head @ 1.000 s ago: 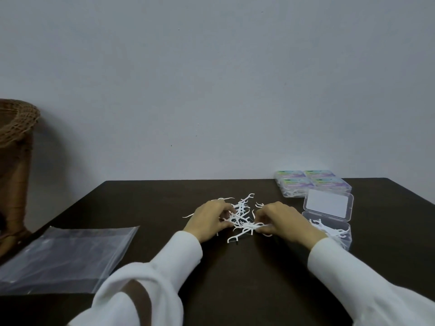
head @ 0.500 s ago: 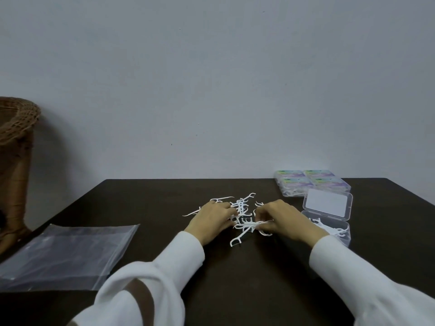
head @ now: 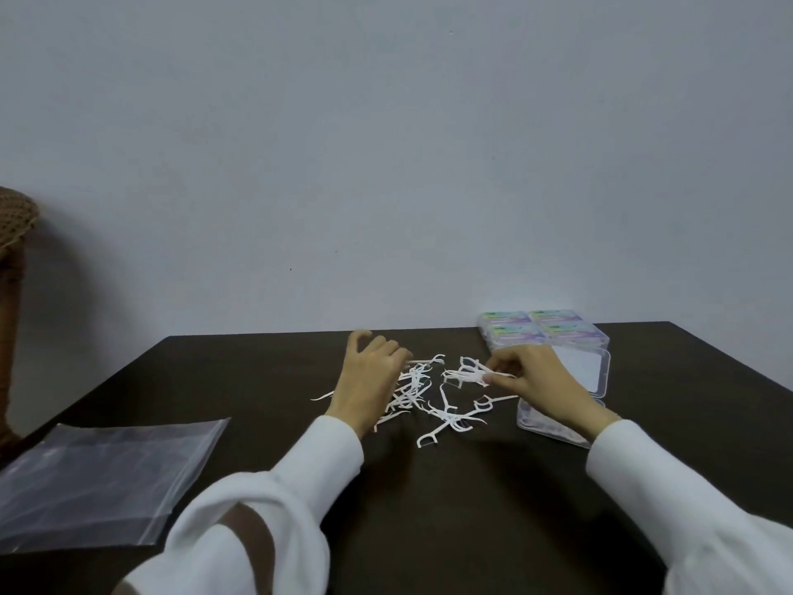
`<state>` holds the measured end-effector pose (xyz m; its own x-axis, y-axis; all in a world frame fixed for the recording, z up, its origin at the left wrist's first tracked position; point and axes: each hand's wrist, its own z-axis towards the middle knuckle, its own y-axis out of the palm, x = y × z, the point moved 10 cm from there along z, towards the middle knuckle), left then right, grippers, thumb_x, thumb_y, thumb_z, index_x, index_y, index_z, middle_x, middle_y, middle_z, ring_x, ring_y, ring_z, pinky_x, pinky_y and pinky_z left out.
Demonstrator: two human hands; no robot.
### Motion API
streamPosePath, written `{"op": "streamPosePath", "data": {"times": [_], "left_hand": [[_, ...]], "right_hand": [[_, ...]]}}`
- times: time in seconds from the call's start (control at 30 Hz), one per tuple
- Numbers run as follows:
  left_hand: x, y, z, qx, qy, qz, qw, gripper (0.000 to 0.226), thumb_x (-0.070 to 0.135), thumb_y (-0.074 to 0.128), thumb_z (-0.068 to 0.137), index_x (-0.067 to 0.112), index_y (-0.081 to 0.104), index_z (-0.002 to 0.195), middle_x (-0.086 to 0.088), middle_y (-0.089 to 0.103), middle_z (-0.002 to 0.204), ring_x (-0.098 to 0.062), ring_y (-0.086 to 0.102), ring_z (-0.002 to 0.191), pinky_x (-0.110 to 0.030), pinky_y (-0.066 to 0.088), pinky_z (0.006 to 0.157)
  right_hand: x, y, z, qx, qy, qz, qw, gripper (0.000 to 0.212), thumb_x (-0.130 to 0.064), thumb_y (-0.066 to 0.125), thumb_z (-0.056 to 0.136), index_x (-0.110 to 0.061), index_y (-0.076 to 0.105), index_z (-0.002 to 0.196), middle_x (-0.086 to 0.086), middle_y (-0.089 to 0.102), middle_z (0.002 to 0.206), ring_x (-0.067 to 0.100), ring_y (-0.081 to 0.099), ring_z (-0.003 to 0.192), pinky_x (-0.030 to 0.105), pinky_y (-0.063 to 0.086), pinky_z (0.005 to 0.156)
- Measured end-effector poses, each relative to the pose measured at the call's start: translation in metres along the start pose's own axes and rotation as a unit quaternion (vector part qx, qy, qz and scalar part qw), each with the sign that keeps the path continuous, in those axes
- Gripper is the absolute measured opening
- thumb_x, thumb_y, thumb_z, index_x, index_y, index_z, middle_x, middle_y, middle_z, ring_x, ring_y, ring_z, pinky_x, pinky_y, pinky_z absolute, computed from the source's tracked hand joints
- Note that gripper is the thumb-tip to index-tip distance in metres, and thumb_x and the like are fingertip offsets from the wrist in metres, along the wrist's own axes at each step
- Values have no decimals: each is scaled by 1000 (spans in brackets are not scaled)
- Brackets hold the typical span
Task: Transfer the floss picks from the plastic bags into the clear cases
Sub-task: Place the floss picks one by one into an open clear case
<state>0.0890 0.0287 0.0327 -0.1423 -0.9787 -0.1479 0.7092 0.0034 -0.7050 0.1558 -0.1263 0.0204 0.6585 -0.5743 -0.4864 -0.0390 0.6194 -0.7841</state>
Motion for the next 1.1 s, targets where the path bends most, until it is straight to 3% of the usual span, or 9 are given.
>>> {"op": "streamPosePath", "data": {"times": [0.17,0.33,0.47,0.6,0.73,0.87,0.97,1.1], "left_hand": [[-9,-11,17,55,-90,-100,989,7,16,67,86,16,71,92,3,70,86,-18,64,83,-45,31,106],[2,-7,32,61,-154,-295,941,9,14,64,88,11,71,93,-1,68,85,-14,61,78,-28,48,79],[19,13,43,35,-199,-376,904,8,19,68,86,12,70,89,1,68,83,-9,60,76,-17,47,73],[33,32,49,19,-238,-430,871,12,27,71,83,14,72,84,4,69,78,-8,62,75,-18,47,71],[51,48,52,-4,-272,-501,822,9,24,74,81,15,72,79,4,69,71,-3,61,64,-9,45,62],[64,67,48,-40,-303,-552,776,6,20,73,81,15,71,77,8,68,66,7,59,60,-2,40,59],[73,81,46,-73,-314,-581,747,7,18,73,81,11,71,80,-5,72,76,-4,63,67,-6,44,65],[93,95,42,-119,-312,-616,714,7,12,74,80,11,69,75,-10,72,77,-15,67,69,-25,52,75]], "right_hand": [[24,-26,-13,32,40,7,999,5,-22,69,83,-20,67,79,-10,63,72,0,57,67,7,43,61],[48,-44,-33,24,74,-32,996,4,-21,67,84,-24,65,83,-11,61,77,-1,57,73,11,41,66],[69,-53,-49,4,113,-60,992,5,-22,66,84,-23,68,88,-10,63,83,1,60,79,19,49,75],[86,-46,-56,-40,142,-94,985,12,-30,69,81,-26,69,93,-7,68,97,5,62,86,32,53,85],[78,-38,-57,-46,118,-98,987,14,-30,68,82,-28,68,96,-11,67,98,3,62,89,23,51,85],[70,-52,-57,39,87,-98,991,13,-34,68,82,-25,69,91,-12,68,88,0,62,79,23,54,80],[73,-68,-59,110,101,1,989,18,-29,69,82,-24,60,97,-10,64,89,3,62,79,18,52,73],[69,-69,-57,113,96,41,988,14,-18,69,82,-25,61,91,-7,64,83,5,62,75,8,47,63]]}}
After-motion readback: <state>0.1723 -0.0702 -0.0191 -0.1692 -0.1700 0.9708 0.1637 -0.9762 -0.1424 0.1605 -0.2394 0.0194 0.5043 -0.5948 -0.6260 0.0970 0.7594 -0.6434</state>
